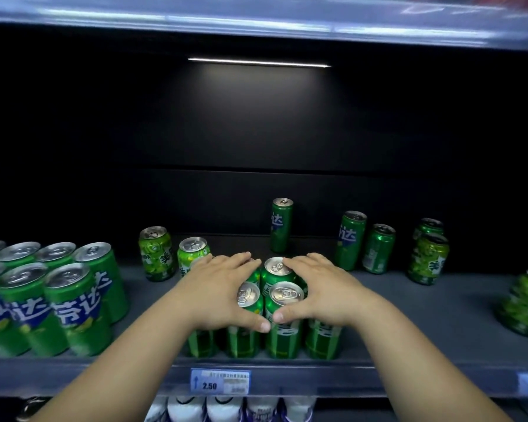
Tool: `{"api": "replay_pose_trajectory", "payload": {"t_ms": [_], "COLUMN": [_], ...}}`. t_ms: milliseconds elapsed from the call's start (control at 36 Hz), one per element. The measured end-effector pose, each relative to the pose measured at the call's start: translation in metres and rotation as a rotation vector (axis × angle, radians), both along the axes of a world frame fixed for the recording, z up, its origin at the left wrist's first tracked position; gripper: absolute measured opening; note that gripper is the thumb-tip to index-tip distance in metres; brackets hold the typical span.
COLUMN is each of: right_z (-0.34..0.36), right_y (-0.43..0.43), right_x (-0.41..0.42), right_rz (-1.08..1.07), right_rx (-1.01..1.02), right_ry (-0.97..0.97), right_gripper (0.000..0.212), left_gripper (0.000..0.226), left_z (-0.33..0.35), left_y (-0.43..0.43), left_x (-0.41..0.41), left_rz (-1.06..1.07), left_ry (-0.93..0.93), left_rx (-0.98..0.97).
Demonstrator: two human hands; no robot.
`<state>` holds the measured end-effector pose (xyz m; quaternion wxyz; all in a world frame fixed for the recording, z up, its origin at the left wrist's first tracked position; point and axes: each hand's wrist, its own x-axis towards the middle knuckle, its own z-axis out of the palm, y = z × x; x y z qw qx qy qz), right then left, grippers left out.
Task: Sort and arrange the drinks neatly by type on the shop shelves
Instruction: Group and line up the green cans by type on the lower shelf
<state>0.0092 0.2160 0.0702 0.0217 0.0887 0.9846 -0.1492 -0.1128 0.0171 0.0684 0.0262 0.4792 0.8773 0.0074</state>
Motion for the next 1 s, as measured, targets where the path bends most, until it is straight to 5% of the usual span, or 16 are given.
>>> {"api": "replay_pose_trajectory", "payload": {"t_ms": [333,1000], "right_z": [0.0080,0.0010], "right_y": [-0.0074,-0.0007], "right_x": [0.0047,0.0002], "right_rz": [-0.006,0.001], "right_rx": [0.000,0.000], "right_ry": [0.010,0.001], "right_gripper": [0.111,0.124], "left_gripper": [0.123,0.118], "left_z": [-0.0022,-0.0035], "left_y": [0.0001,0.0008], "left_x": [-0.0012,-0.0002], "left_rz": [0.000,0.009], "left_ry": [0.016,0.029], "left_rx": [-0.005,-0.009]}}
